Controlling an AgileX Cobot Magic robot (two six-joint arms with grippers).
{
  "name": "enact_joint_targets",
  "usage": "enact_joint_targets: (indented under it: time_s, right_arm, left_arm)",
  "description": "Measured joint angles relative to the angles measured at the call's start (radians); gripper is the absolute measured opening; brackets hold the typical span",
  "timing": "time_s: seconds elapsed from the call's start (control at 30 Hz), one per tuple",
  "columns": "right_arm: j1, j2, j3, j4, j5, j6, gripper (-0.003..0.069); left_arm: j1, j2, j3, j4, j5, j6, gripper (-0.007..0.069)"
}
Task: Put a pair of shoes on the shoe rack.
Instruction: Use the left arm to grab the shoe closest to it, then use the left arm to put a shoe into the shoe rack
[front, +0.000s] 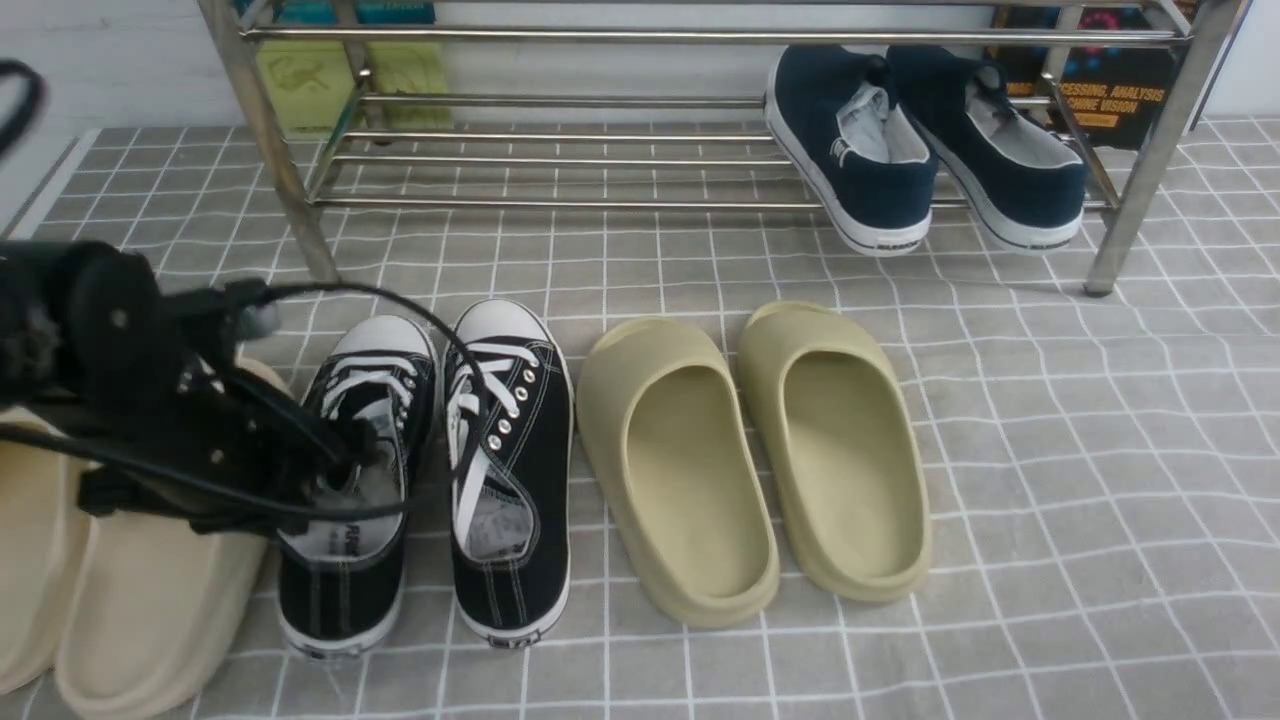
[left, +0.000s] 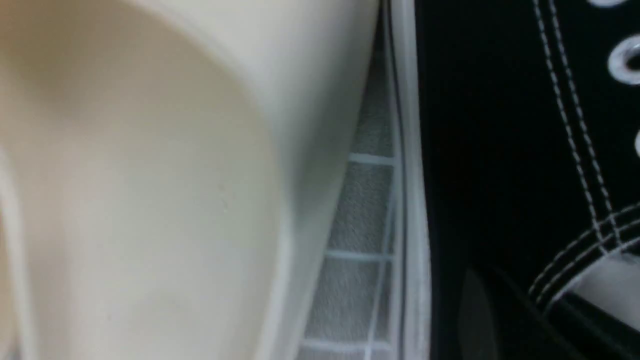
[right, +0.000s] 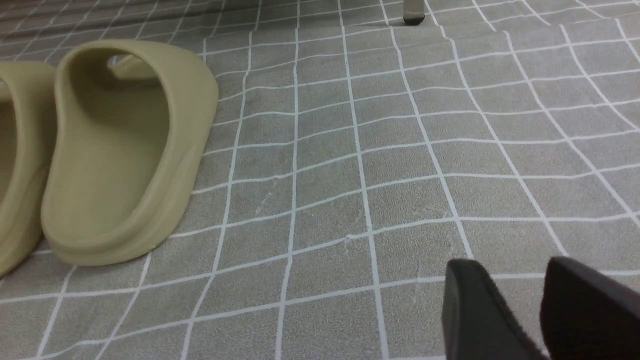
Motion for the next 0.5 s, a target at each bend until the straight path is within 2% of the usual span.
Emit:
enact_joint_targets:
  time_s: [0.17, 0.23, 0.27, 0.4, 0.5]
  right_arm:
    - [0.0, 0.0, 0.0, 0.0, 0.0, 0.0, 0.0239]
    - [0.0, 0.0, 0.0, 0.0, 0.0, 0.0, 0.0239]
    - [0.0, 0.0, 0.0, 0.0, 0.0, 0.0, 0.0239]
    - [0.0, 0.0, 0.0, 0.0, 0.001, 0.0, 0.0239]
    - [0.0, 0.0, 0.0, 0.0, 0.001, 0.0, 0.0239]
  left_arm:
    - [0.0, -0.068, -0.143, 0.01, 0.161, 0.021, -0.0013]
    - [0.0, -0.058, -0.177, 0.01, 0.178, 0.028, -0.0013]
    - [0.0, -0.018, -0.267, 0.01, 0.208, 0.043, -0.0013]
    - [0.0, 0.089, -0.41, 0.009, 0.23, 0.051, -0.0013]
    - [0.0, 0.265, -0.612, 0.009, 0.235, 0.051, -0.0013]
